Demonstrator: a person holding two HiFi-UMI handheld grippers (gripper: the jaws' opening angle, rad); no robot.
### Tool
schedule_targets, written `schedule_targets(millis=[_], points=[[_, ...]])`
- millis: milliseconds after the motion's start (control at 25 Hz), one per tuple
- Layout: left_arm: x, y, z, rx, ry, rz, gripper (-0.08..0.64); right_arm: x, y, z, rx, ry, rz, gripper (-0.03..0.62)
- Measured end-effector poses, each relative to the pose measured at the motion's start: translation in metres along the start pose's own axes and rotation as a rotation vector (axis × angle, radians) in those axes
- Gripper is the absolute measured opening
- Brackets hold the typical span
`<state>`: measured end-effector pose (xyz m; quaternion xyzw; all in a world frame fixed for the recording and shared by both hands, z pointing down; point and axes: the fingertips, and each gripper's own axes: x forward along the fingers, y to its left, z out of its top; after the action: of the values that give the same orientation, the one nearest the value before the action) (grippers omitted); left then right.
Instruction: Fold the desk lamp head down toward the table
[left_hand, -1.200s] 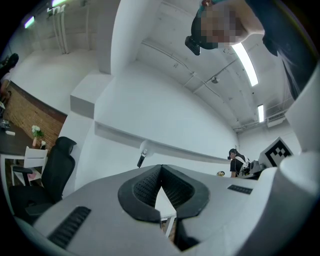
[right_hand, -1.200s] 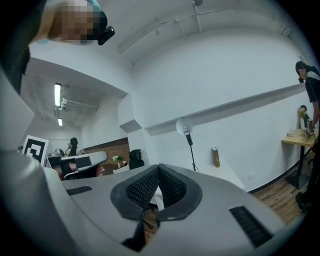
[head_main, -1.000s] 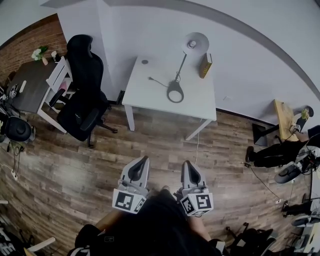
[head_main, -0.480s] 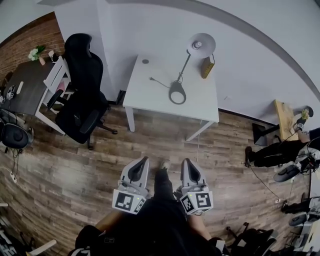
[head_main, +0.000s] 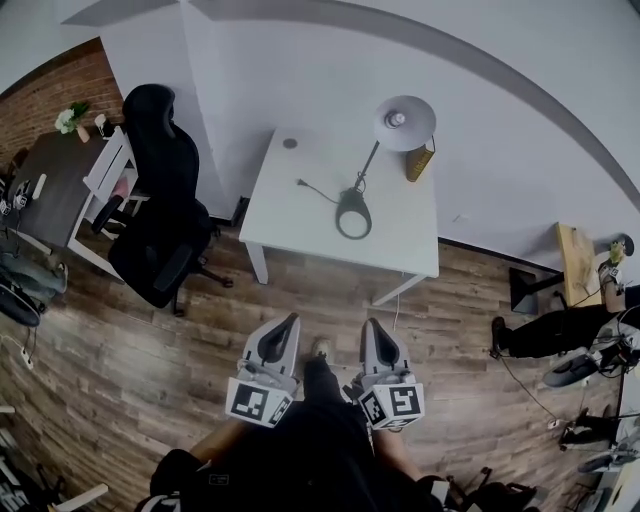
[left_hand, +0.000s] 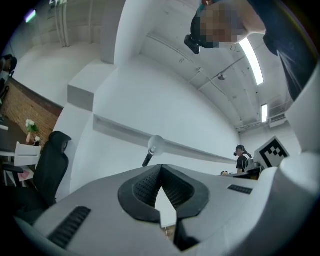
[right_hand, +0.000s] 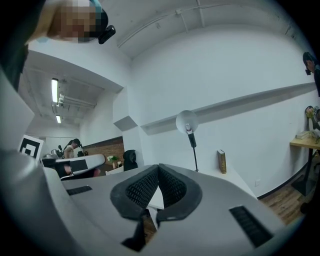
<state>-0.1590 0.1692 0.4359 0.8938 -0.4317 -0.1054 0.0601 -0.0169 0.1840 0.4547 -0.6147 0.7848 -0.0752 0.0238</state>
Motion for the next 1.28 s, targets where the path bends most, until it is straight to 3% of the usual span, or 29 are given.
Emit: schedule_targets(millis=[680,960,1280], points=[[0.190,-0.001,0.000,0.029,0.002,0.064,0.025,0.123,-0.122,0.040,-0.006,0.025,0.117,0.009],[0.228,-0.008,-0.001,0.058,0.009,0.084,0.025,0.151,-0.163,0.054,-0.001,-0.002,0.135,0.008],[0.249,-0.004,0.000,0.071,0.007,0.092,0.025,0.170,-0.178,0.069,0.011,-0.023,0.138,0.008]])
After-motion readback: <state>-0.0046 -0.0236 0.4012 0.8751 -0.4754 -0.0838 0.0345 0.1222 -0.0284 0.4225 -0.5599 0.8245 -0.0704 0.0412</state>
